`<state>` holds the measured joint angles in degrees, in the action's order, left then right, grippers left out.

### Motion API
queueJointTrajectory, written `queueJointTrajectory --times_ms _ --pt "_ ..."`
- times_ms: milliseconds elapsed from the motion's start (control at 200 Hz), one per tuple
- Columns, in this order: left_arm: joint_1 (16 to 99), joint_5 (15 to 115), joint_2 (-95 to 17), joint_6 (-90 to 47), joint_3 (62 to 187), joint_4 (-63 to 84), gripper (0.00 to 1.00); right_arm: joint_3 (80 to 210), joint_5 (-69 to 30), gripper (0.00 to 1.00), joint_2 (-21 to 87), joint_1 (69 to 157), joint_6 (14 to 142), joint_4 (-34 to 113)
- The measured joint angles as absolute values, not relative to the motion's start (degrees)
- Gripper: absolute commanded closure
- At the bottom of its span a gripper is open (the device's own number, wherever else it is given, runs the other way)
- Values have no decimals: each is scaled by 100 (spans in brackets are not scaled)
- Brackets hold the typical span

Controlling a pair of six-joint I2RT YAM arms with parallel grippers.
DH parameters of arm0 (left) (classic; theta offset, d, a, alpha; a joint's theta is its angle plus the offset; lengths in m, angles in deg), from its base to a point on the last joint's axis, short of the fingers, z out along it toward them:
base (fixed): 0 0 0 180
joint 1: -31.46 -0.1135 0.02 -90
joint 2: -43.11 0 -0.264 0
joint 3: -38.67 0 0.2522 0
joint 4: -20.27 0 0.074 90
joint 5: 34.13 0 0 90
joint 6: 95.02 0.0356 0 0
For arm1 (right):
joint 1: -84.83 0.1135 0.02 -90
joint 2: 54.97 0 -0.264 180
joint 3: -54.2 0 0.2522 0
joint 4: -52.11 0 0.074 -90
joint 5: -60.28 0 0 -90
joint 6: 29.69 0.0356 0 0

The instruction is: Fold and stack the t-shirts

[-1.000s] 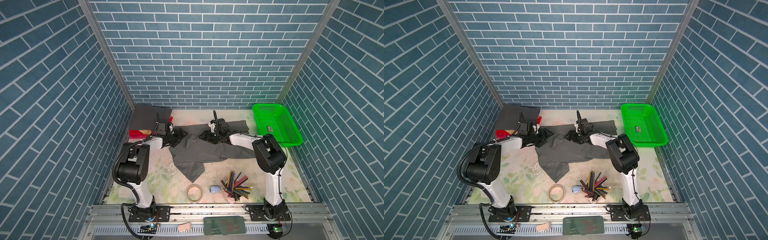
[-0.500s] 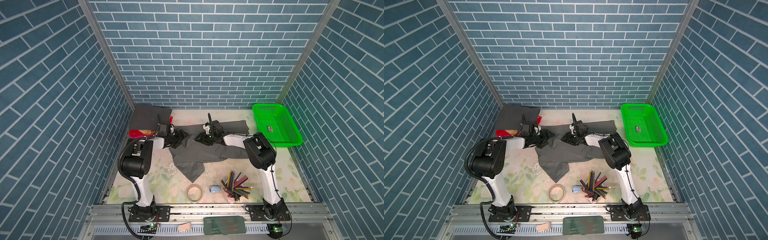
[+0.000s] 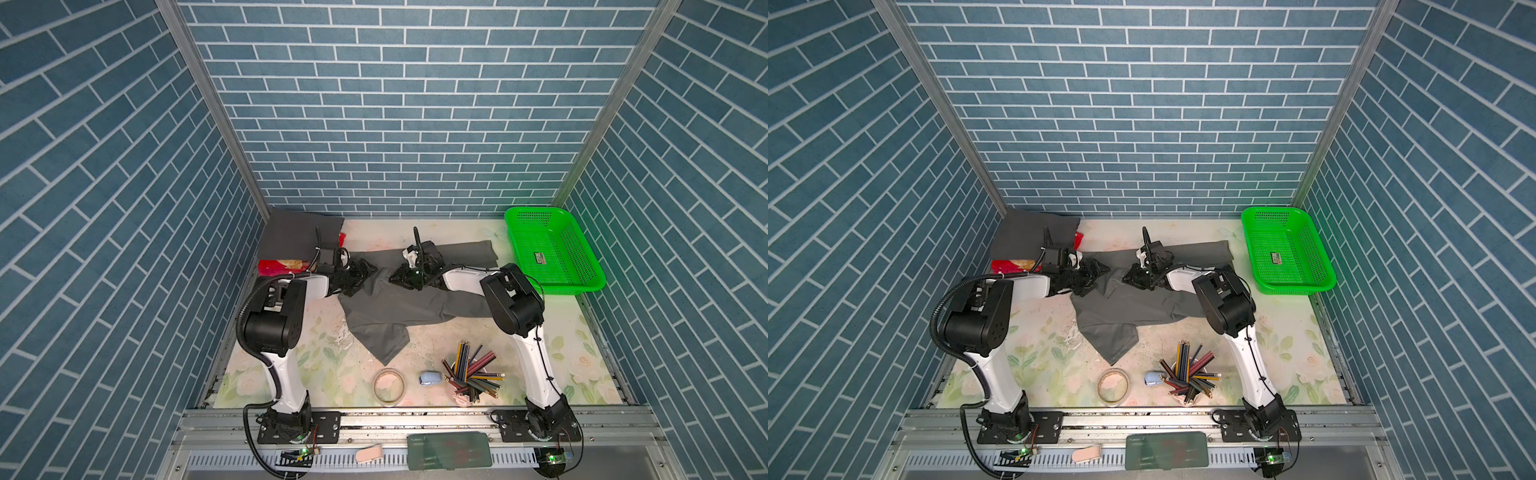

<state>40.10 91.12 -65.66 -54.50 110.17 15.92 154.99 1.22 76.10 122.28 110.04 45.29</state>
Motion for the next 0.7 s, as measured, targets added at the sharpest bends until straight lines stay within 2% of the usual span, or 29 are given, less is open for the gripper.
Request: queueJointTrajectory --times_ms 275,700 --pt "3990 9164 -6630 -5402 11036 1675 14 15503 34 96 7610 12228 10945 4426" --pt "3949 9216 -6662 -5301 11050 1688 14 15383 -355 94 7101 12169 10530 3954"
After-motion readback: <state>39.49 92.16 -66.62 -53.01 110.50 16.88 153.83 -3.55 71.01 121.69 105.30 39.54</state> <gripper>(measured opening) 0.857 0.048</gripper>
